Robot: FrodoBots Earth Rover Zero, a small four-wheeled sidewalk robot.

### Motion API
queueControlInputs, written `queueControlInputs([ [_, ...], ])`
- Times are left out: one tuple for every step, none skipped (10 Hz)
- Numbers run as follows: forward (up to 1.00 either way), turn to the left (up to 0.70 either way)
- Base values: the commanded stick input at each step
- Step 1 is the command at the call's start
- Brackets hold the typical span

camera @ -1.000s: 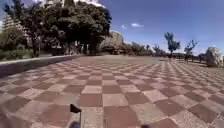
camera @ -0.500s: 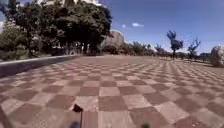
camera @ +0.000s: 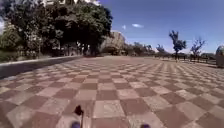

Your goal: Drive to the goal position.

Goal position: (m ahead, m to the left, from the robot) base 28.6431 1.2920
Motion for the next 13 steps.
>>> queueControlInputs([
  [1.0,0.0],
  [1.0,0.0],
  [1.0,0.0],
  [1.0,0.0],
  [1.0,0.0],
  [1.0,0.0],
  [1.0,0.0],
  [1.0,0.0],
  [1.0,0.0],
  [1.0,0.0],
  [1.0,0.0],
  [1.0,0.0],
  [1.0,0.0],
])
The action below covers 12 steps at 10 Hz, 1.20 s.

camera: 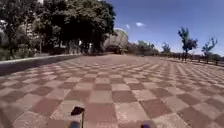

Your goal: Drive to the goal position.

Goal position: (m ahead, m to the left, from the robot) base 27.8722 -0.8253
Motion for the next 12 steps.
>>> queueControlInputs([
  [1.0,0.0],
  [1.0,0.0],
  [1.0,0.0],
  [1.0,0.0],
  [1.0,0.0],
  [1.0,0.0],
  [1.0,0.0],
  [1.0,0.0],
  [1.0,0.0],
  [1.0,0.0],
  [1.0,0.0],
  [1.0,0.0],
])
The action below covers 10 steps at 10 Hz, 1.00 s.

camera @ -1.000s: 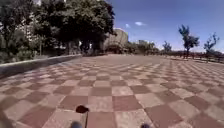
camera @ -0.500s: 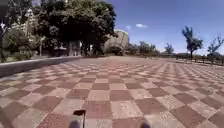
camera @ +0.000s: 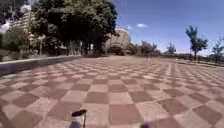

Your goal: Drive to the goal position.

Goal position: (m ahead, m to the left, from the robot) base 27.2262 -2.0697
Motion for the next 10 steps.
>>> queueControlInputs([
  [1.0,0.0],
  [1.0,0.0],
  [1.0,0.0],
  [1.0,0.0],
  [1.0,0.0],
  [1.0,0.0],
  [1.0,0.0],
  [1.0,0.0],
  [1.0,0.0],
  [1.0,0.0],
])
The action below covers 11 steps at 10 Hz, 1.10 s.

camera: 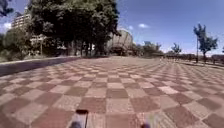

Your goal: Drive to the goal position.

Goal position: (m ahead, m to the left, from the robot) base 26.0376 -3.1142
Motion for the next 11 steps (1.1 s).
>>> queueControlInputs([
  [1.0,0.0],
  [1.0,0.0],
  [1.0,0.0],
  [1.0,0.0],
  [1.0,0.0],
  [1.0,0.0],
  [1.0,0.0],
  [1.0,0.0],
  [1.0,0.0],
  [1.0,0.0],
  [1.0,0.0],
])
